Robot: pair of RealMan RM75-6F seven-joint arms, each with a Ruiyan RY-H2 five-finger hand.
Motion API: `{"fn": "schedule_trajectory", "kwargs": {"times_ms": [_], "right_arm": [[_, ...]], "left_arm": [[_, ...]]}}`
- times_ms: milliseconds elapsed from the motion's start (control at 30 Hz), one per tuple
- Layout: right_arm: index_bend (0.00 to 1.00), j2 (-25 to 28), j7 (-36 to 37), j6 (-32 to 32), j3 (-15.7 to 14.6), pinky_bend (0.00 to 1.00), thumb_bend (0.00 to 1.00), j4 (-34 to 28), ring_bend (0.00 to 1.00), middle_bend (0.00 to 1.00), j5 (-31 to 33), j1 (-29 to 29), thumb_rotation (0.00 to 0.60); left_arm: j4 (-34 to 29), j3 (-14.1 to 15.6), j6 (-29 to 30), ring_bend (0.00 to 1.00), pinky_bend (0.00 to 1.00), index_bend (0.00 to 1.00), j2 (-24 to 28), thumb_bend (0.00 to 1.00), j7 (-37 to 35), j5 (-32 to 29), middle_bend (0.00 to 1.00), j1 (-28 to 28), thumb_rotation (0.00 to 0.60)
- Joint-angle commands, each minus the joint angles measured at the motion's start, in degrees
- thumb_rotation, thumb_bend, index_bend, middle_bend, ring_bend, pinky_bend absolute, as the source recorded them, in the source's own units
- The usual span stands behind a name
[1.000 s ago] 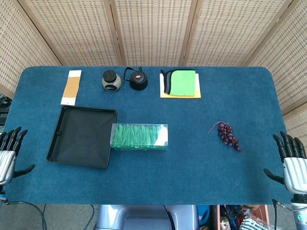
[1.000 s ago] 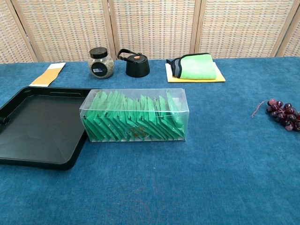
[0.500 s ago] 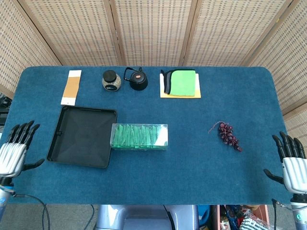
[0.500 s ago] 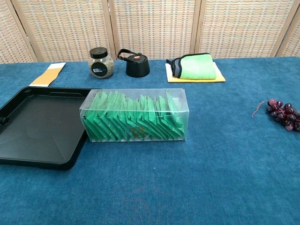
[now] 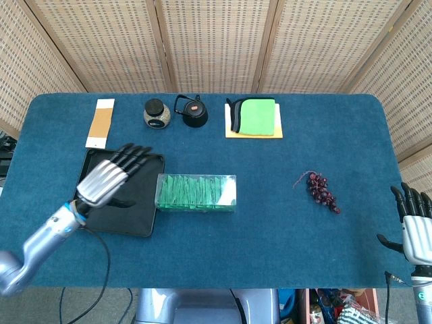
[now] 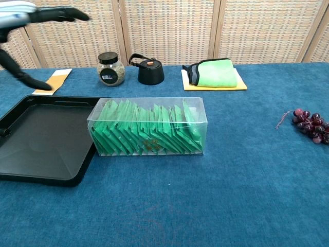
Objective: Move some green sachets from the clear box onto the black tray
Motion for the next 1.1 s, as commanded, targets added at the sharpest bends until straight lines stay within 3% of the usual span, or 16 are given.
{"fn": "schedule_trajectory", "kwargs": {"times_ms": [33, 233, 467, 1100], "right_arm": [[0.00, -0.1, 0.2, -0.7, 0.2, 0.00, 0.00, 0.5, 0.00, 0.00, 0.8, 0.2, 0.600], [0.00, -0.2, 0.5, -1.8, 0.3, 0.00, 0.00, 1.2, 0.00, 0.00, 2.0, 0.4, 0.600], [0.00, -0.4, 0.6, -3.0, 0.5, 0.00, 0.00, 1.9, 0.00, 0.00, 3.4, 0.6, 0.600], [0.00, -0.3, 1.6, -4.1, 0.7, 0.00, 0.00, 2.8, 0.00, 0.00, 4.5, 0.8, 0.600]], "left_arm": [[0.5, 0.1, -3.4, 0.00, 0.00, 0.00, -1.8, 0.08, -1.2, 1.1, 0.00, -3.3, 0.600], [2.7, 0.6, -6.6, 0.00, 0.01, 0.01, -6.1, 0.08, -0.4, -0.5, 0.00, -6.6, 0.600], [11.4, 0.9, -7.5, 0.02, 0.05, 0.10, -15.7, 0.08, -1.9, -2.2, 0.00, -10.3, 0.600], [15.6, 2.4, -9.6, 0.03, 0.07, 0.11, -20.1, 0.08, -1.4, -5.9, 0.02, -14.2, 0.600]]}}
